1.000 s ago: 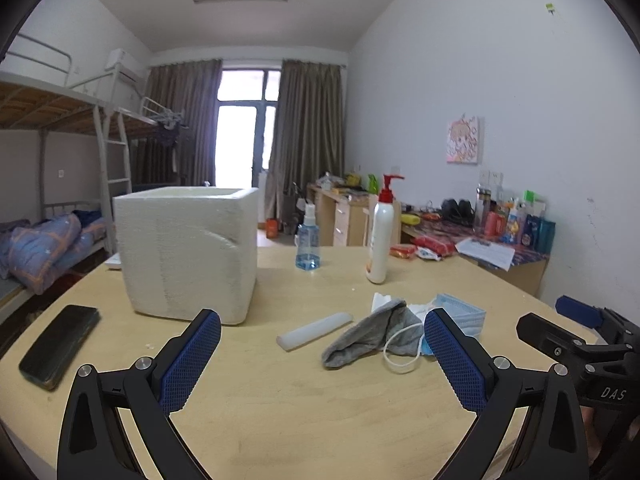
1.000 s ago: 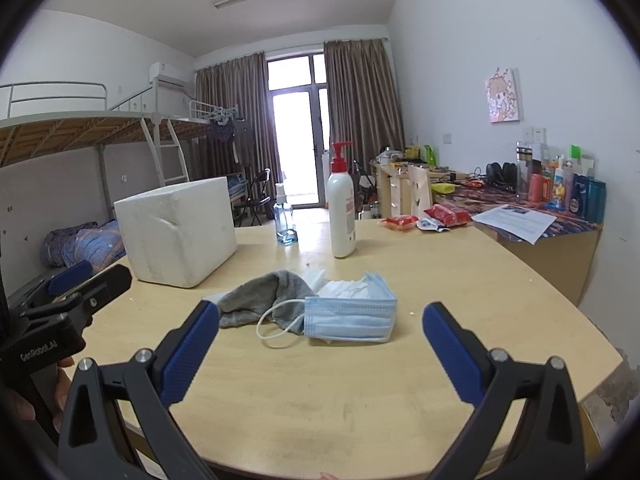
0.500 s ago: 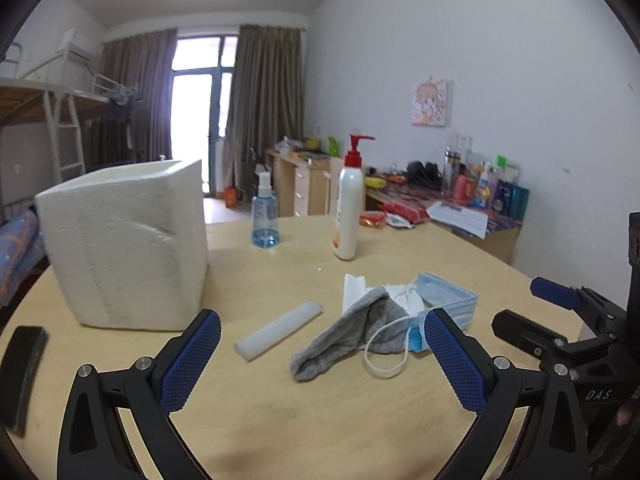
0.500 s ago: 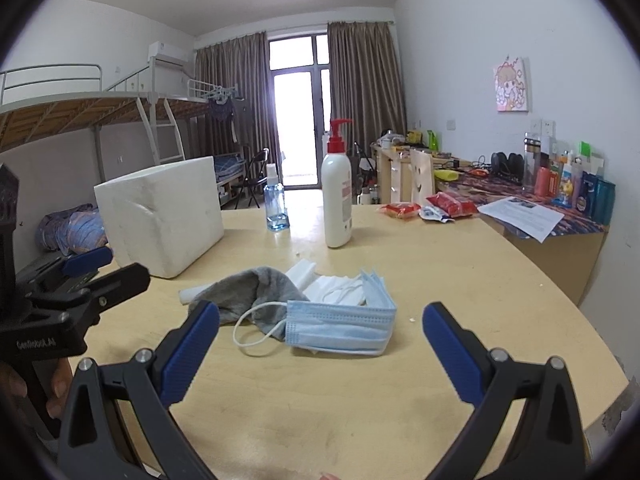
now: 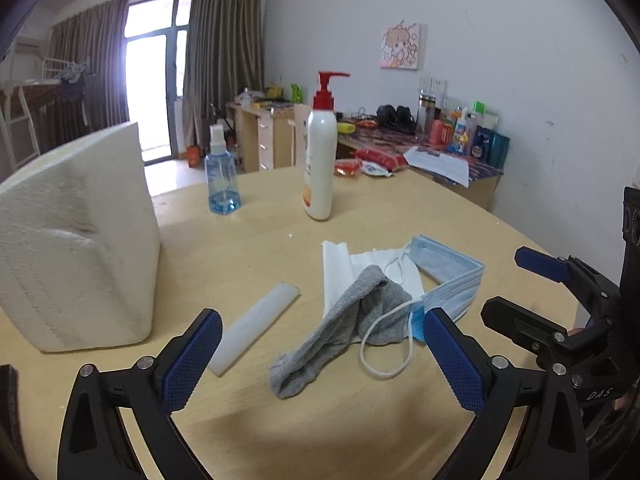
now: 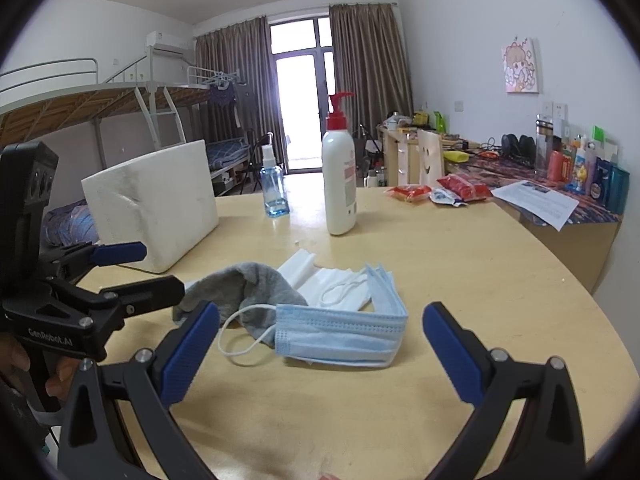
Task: Organize soft objects
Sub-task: 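Reach for and grasp the grey sock with the left tool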
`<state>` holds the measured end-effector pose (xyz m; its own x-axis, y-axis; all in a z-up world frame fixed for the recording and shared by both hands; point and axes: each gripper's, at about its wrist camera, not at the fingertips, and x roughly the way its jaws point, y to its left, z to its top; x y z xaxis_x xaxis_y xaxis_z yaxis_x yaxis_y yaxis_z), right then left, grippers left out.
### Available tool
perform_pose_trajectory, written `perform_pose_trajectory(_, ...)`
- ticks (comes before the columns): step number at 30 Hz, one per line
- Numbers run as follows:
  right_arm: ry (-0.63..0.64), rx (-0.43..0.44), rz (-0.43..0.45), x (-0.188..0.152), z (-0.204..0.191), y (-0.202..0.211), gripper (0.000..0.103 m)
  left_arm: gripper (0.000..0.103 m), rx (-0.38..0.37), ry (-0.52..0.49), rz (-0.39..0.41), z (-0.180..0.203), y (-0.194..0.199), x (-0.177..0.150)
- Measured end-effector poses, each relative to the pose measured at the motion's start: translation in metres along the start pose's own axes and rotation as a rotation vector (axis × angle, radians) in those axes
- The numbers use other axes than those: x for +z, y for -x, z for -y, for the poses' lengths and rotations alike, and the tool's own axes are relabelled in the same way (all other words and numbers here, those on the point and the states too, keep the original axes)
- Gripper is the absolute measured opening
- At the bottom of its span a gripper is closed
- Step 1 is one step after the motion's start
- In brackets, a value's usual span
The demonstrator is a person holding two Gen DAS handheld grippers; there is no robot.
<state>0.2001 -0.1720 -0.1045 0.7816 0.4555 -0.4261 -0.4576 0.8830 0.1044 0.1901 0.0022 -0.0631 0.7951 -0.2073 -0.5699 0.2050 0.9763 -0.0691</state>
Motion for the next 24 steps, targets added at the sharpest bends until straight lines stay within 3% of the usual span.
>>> perform_pose_trajectory(5, -0.026, 0.019, -0.027, 0.001, 0.007, -0.008, 0.103, 0.086, -0.037, 0.008, -0.046, -0.007, -0.016, 0.006)
perform_pose_trajectory(10, -0.067, 0.043, -0.075, 0.004, 0.017, -0.015, 0.103, 0.071, -0.042, -0.054, -0.094, -0.003, -0.033, 0.006)
perform_pose_trajectory(11, -0.066, 0.045, -0.075, 0.004, 0.017, -0.015, 0.103, 0.065, -0.051, -0.052, -0.107, -0.004, -0.037, 0.006)
perform_pose_trajectory(15, -0.047, 0.037, -0.073, 0.004, 0.014, -0.015, 0.103, 0.058, -0.106, -0.049, -0.150, -0.004, -0.045, 0.002)
perform_pose_trajectory(20, -0.045, 0.052, -0.093, 0.006, 0.013, -0.020, 0.103, 0.034, -0.166, -0.014, -0.195, -0.010, -0.053, -0.001)
perform_pose_trajectory(24, -0.025, 0.036, -0.123, 0.007, 0.014, -0.028, 0.103, 0.022, -0.180, 0.005, -0.201, -0.015, -0.055, -0.002)
